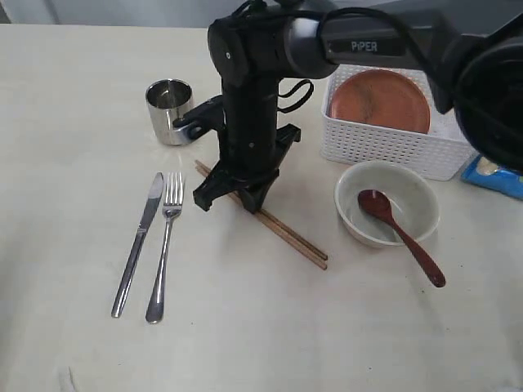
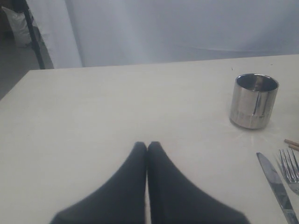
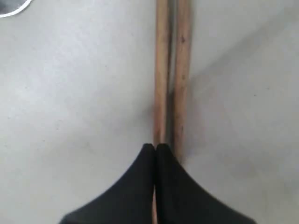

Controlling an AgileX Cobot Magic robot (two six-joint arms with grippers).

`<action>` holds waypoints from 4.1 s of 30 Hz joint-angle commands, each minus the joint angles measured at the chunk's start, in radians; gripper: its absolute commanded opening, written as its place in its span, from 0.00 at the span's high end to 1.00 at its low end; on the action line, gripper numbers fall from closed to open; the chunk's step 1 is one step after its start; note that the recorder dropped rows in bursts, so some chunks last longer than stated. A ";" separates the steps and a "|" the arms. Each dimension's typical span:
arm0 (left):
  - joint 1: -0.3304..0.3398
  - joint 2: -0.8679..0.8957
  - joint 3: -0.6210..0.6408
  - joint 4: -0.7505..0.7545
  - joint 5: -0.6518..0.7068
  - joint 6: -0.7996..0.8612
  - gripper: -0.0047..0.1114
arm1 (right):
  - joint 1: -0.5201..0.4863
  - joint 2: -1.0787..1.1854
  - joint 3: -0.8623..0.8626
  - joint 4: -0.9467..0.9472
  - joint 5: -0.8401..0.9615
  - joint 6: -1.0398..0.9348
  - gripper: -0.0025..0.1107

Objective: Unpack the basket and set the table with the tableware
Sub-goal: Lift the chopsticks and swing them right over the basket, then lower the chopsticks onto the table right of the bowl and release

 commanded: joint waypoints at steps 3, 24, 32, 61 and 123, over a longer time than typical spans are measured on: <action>0.002 -0.003 0.003 -0.011 -0.001 0.000 0.96 | 0.001 -0.043 0.002 0.004 0.005 -0.002 0.98; 0.002 -0.003 0.003 -0.011 -0.001 0.000 0.96 | 0.003 -0.055 0.119 0.001 -0.189 -0.141 0.43; 0.002 -0.003 0.003 -0.011 -0.001 0.000 0.96 | 0.001 -0.133 0.273 -0.006 -0.412 -0.146 0.43; 0.002 -0.003 0.003 -0.011 -0.001 0.000 0.96 | 0.003 -0.150 0.273 -0.003 -0.378 -0.149 0.98; 0.002 -0.003 0.003 -0.011 -0.001 0.000 0.96 | -0.724 -0.822 0.881 -0.148 -0.231 0.329 0.98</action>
